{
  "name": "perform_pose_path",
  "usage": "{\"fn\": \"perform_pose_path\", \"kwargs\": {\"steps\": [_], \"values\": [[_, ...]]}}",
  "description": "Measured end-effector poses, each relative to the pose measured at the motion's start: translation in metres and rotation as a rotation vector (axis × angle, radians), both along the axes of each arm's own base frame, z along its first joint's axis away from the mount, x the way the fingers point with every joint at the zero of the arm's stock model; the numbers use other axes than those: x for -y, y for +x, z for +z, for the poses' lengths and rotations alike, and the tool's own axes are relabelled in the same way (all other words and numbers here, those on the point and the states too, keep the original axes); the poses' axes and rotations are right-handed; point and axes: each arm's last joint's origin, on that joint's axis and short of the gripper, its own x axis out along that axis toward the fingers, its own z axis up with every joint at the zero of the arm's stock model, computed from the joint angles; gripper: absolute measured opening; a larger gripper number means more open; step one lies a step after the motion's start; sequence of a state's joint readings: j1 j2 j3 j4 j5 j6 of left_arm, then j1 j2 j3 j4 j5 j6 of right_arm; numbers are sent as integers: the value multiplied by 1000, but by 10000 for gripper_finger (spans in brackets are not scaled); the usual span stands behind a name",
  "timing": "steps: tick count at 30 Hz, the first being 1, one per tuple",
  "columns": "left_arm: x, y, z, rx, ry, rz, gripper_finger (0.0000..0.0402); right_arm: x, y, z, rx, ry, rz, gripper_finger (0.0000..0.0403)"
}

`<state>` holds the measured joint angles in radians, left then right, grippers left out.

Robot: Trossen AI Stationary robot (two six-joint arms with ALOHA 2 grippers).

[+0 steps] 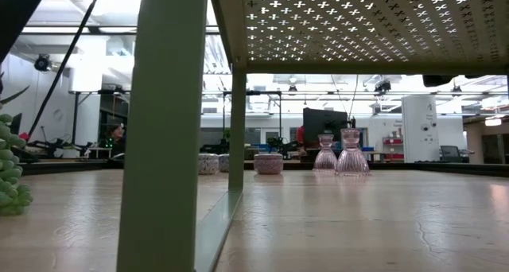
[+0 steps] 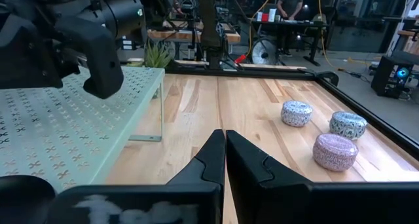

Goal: Pick & Place candle stick holders
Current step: Put the middle pink glass candle holder on the shelf

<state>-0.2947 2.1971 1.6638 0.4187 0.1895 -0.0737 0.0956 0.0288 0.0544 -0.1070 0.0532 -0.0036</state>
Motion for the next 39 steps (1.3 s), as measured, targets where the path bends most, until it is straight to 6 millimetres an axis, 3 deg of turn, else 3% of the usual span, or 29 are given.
{"fn": "perform_pose_path", "kwargs": {"steps": [23,33,39], "values": [[2,4,-9,10,-6,-6,126,0,0,0,0,0,0,8],[-4,-3,44,177,37,0,122,0,0,0,0,0,0,8],[-25,0,117,294,-8,49,122,0,0,0,0,0,0,8]]}}
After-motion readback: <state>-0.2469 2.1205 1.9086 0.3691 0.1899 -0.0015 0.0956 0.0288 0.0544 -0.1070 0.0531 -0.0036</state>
